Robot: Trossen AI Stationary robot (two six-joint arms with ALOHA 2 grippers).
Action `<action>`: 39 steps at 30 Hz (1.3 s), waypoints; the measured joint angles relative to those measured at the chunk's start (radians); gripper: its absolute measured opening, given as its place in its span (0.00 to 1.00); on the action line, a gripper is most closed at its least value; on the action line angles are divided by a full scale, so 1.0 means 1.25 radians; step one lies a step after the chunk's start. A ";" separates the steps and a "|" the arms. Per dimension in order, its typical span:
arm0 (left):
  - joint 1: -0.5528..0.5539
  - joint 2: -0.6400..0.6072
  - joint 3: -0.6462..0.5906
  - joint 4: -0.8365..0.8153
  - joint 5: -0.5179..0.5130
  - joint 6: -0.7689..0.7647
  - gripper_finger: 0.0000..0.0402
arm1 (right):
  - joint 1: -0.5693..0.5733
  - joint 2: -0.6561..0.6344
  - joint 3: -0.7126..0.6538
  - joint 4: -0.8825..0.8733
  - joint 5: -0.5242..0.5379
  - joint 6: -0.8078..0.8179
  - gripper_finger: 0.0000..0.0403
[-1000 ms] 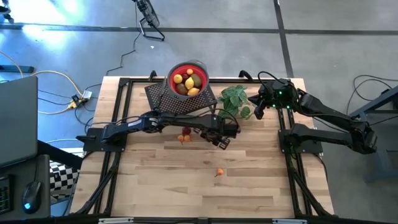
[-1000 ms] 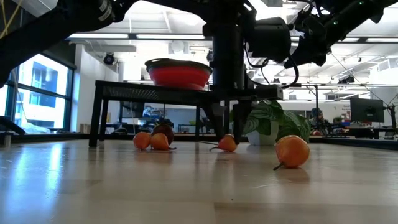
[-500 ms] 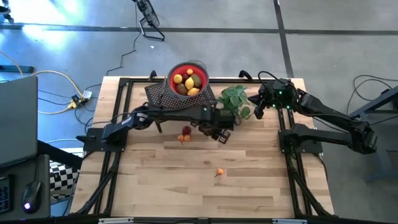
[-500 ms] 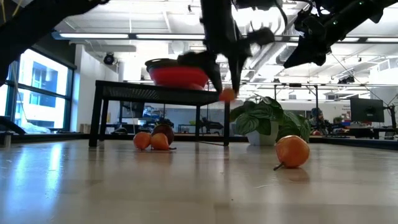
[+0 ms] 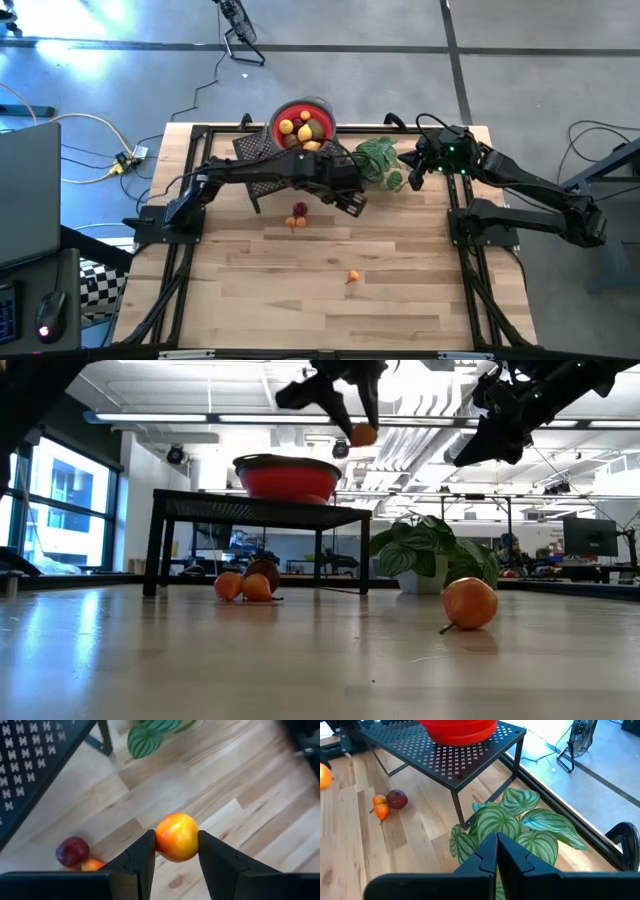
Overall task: Pick & Place Fruit
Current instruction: Put the orange pear into the red basket on the shelf
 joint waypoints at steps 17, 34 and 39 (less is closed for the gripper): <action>0.099 -0.121 0.000 0.055 -0.112 0.110 0.33 | 0.000 0.000 0.000 0.001 0.000 -0.003 0.01; 0.280 -0.122 0.000 0.045 -0.154 0.157 0.33 | 0.000 0.000 0.000 0.005 0.000 -0.026 0.01; 0.323 -0.113 0.000 0.025 -0.161 0.172 0.33 | 0.000 0.000 0.000 0.005 0.000 -0.027 0.01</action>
